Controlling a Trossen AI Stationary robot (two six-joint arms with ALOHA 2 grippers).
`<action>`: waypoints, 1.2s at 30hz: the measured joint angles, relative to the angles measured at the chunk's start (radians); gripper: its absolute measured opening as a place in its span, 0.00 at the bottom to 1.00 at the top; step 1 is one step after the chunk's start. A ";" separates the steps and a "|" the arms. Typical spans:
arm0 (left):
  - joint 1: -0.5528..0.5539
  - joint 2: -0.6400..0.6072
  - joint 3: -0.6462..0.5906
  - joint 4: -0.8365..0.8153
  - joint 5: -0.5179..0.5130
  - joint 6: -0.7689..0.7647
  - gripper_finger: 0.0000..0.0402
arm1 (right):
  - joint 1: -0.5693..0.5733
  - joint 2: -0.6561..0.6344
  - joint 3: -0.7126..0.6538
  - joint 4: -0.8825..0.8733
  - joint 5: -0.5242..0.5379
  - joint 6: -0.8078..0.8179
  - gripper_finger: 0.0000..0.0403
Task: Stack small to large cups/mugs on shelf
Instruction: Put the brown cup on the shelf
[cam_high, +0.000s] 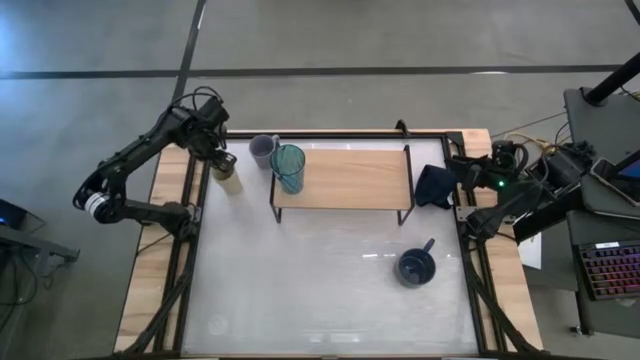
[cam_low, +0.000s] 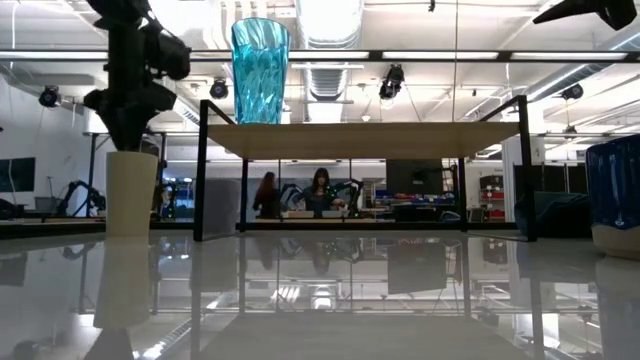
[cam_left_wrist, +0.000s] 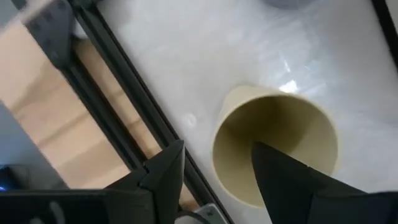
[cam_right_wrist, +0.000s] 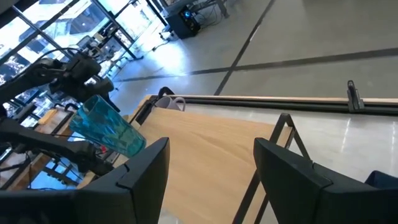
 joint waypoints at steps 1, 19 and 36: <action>0.005 0.000 -0.015 0.000 0.002 0.001 0.43 | 0.000 0.000 0.000 0.000 0.000 0.000 0.56; 0.011 0.004 -0.137 0.123 0.035 0.019 0.31 | 0.000 0.000 0.000 -0.001 0.004 0.018 0.56; 0.005 -0.019 0.055 -0.101 0.048 0.003 0.00 | 0.000 -0.023 0.002 -0.006 0.013 0.018 0.56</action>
